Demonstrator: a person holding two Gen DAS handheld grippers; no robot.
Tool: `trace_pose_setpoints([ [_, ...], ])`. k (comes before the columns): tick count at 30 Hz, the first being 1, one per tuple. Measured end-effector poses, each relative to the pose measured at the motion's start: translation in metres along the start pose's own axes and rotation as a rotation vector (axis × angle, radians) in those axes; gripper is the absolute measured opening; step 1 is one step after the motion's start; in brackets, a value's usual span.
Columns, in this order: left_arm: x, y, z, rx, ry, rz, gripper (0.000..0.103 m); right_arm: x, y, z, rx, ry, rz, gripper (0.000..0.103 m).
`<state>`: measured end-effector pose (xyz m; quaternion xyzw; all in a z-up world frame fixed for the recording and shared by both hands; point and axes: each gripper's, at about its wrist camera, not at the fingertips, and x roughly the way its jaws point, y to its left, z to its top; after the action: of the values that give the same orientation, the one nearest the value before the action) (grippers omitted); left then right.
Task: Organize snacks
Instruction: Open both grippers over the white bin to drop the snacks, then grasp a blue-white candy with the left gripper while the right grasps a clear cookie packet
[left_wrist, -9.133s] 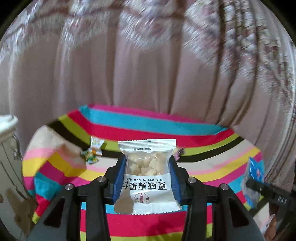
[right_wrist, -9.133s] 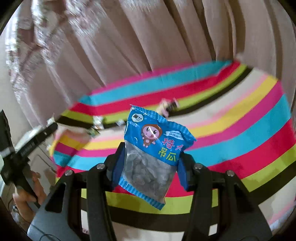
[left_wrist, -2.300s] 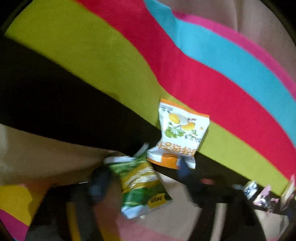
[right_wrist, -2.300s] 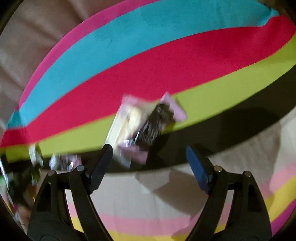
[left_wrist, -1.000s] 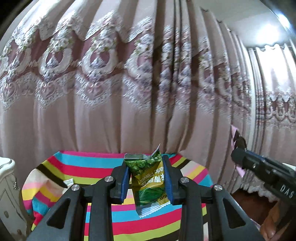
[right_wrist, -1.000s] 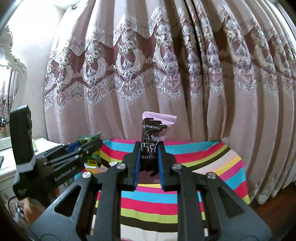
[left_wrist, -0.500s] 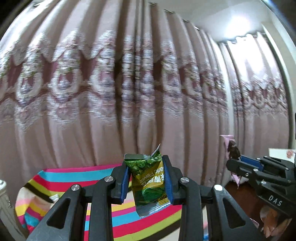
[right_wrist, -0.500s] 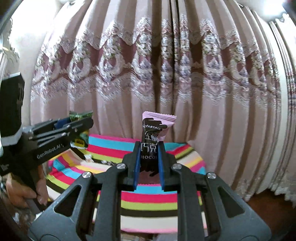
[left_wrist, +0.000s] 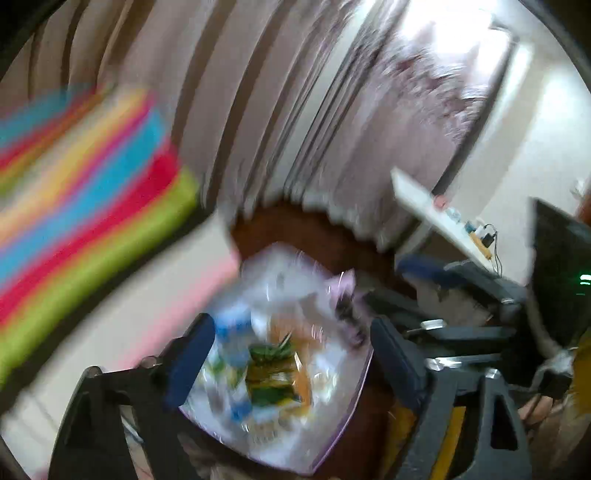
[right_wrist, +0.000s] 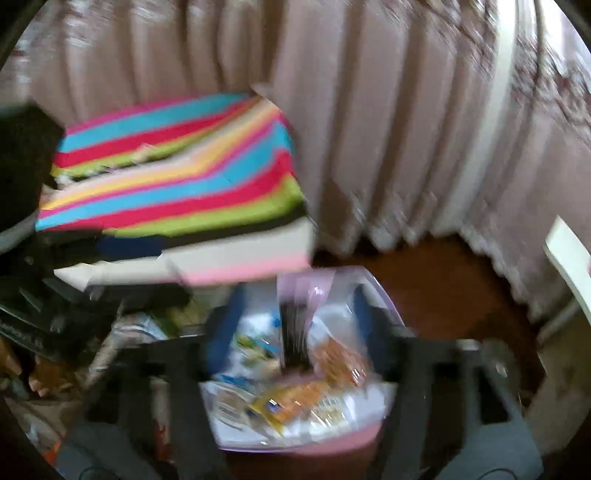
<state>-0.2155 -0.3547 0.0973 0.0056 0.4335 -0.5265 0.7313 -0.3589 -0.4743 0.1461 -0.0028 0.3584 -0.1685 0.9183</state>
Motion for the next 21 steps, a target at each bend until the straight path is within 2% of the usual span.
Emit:
trace_pose_setpoints([
  [3,0.004,0.062,-0.008,-0.188,0.025,0.034,0.087,0.022,0.009,0.004,-0.004,0.036,0.02,0.072],
  [5,-0.017,0.106,-0.013,-0.283,-0.019,0.096,0.087,0.039,0.029,0.015,-0.033,0.05,0.054,0.072],
  [6,-0.033,0.128,-0.015,-0.311,-0.052,0.156,0.087,0.047,0.038,0.019,-0.045,0.056,0.077,0.072],
  [7,-0.044,0.141,-0.018,-0.326,-0.078,0.197,0.087,0.058,0.055,0.026,-0.062,0.066,0.112,0.072],
  [13,-0.147,0.244,-0.038,-0.467,-0.266,0.546,0.087,0.137,0.169,0.073,-0.148,0.119,0.353,0.072],
  [15,-0.172,0.278,-0.041,-0.498,-0.285,0.652,0.087,0.164,0.205,0.094,-0.169,0.131,0.426,0.072],
  [18,-0.201,0.329,-0.044,-0.555,-0.292,0.753,0.087,0.214,0.263,0.13,-0.182,0.172,0.484,0.072],
  [21,-0.217,0.389,-0.041,-0.575,-0.271,0.849,0.087,0.271,0.309,0.173,-0.114,0.219,0.552,0.074],
])
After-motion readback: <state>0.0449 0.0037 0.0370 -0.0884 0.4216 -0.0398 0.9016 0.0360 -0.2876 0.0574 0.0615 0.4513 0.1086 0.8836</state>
